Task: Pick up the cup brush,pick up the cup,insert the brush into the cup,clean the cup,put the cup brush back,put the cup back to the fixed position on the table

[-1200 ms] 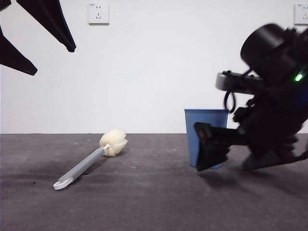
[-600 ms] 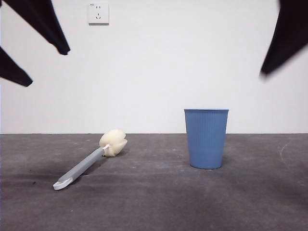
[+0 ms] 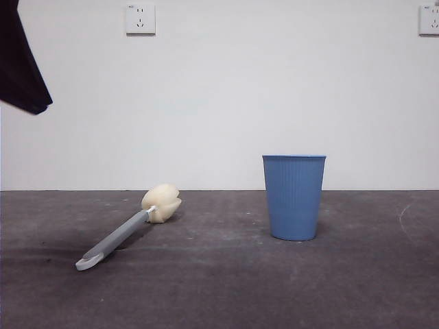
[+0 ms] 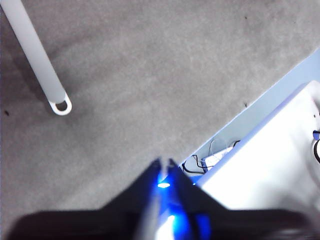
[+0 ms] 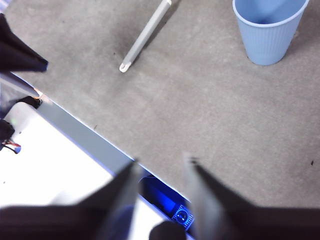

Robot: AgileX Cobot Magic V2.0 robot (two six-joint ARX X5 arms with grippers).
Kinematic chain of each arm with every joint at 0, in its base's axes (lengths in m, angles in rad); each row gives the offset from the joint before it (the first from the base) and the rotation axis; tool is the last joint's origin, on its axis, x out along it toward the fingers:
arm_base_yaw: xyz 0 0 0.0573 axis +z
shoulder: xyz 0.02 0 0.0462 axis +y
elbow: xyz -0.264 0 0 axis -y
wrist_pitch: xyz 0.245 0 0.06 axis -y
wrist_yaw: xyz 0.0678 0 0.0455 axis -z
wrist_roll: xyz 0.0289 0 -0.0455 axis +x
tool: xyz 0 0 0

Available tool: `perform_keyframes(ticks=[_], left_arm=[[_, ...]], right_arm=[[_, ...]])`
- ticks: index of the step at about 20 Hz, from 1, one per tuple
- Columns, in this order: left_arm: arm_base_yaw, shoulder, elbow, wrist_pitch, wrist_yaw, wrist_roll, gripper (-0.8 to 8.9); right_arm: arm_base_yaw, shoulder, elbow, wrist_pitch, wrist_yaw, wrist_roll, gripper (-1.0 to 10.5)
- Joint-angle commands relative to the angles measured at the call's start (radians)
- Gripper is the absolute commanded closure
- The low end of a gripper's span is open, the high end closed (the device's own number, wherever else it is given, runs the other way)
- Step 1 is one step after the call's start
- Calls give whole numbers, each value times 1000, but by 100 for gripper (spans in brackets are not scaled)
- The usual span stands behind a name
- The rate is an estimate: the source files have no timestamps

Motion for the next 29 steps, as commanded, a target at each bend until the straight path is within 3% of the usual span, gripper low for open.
perform_keyframes(ticks=[1,3,14,17,20,22,24,29], left_arm=[[0,-1,-8,23,1,15,817],[0,-1,-8,23,1,15,817],[-8,-6,-8,53,-6,17,817],[8,-53,-9,199,-151,162,817],[72,-106,-13,560,-135,388,817],[167,-145,-13,742,-122,416,817],[264,-192,-13,821,-123,417,817],[432,-336,-58,780,-126,479,817]], right_arm=[[2,0,-1,6,4,-3,946],[2,0,-1,1,4,30,946],[2,0,-1,1,4,30,946],[2,0,-1,1,4,30,946],[2,0,-1,0,4,30,946],[2,0,-1,0,4,30,946],[2,0,-1,0,4,30,946],[2,0,-1,0,4,30,946]])
